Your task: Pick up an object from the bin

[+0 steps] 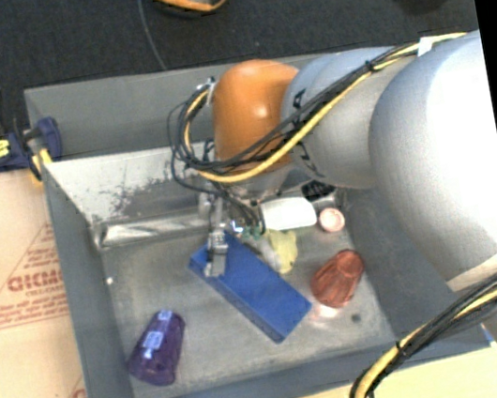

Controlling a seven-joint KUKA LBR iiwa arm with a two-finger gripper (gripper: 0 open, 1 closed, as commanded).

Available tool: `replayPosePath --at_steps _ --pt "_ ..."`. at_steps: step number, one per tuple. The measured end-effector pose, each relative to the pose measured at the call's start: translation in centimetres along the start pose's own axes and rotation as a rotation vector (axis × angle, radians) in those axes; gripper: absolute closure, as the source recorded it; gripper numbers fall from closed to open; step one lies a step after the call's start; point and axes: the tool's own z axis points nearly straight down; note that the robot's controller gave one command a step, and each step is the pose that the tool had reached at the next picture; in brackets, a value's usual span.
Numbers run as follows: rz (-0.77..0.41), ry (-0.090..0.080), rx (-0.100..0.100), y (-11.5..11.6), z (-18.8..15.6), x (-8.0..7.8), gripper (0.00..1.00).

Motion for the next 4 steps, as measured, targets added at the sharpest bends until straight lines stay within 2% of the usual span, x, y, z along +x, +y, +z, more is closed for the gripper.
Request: replayPosePath --at_steps 1,2,3,4 --pt "-0.311 -0.017 -0.006 -2.7 2.6 0.8 0.00" --pt "0.121 -0.012 -0.007 -4.4 3.3 1.3 1.00" --pt "0.121 -0.012 -0.007 -4.4 3.3 1.3 1.00" --pt "0.121 -0.007 -0.004 -4.5 0.9 1.5 1.00"
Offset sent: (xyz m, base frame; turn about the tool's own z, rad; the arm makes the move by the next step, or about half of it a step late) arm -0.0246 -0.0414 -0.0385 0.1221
